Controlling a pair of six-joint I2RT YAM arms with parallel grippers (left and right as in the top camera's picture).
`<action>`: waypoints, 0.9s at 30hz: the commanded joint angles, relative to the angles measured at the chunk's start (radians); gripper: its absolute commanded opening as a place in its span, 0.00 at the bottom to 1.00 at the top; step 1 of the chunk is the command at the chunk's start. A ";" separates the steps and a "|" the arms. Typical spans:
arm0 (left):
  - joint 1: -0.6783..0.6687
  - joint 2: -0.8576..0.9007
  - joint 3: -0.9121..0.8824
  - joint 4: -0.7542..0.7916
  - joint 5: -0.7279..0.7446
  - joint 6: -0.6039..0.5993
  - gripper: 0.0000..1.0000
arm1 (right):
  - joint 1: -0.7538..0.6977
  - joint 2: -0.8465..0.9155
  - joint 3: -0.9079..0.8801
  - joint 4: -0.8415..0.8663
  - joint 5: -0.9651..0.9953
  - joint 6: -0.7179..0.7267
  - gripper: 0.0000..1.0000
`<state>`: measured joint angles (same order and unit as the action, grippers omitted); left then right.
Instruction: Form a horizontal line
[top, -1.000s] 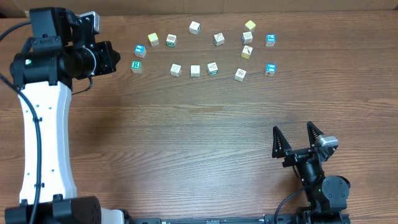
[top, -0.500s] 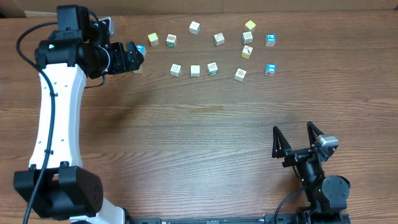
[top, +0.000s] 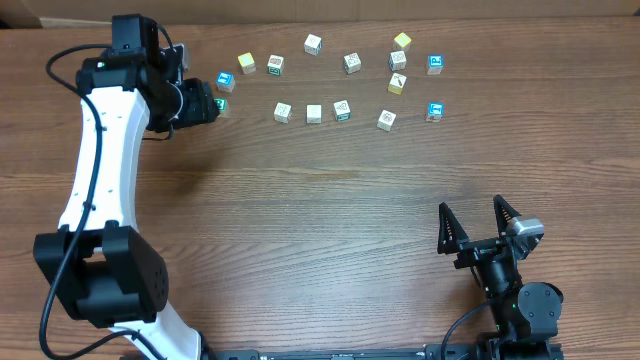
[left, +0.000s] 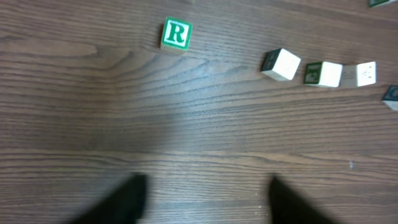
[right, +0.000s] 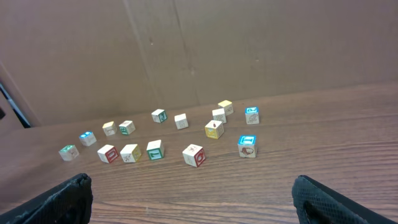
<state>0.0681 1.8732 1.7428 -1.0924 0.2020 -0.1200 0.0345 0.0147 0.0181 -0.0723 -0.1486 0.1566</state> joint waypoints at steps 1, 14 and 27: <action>-0.013 0.028 0.026 0.006 -0.011 0.016 0.04 | 0.003 -0.012 -0.010 0.003 0.014 -0.007 1.00; -0.018 0.036 0.025 0.082 -0.029 -0.002 0.06 | 0.003 -0.012 -0.010 0.003 0.014 -0.007 1.00; -0.041 0.036 0.025 0.076 -0.038 -0.012 1.00 | 0.003 -0.012 -0.010 0.003 0.014 -0.007 1.00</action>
<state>0.0292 1.9015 1.7428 -1.0119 0.1810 -0.1284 0.0345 0.0147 0.0181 -0.0727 -0.1486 0.1570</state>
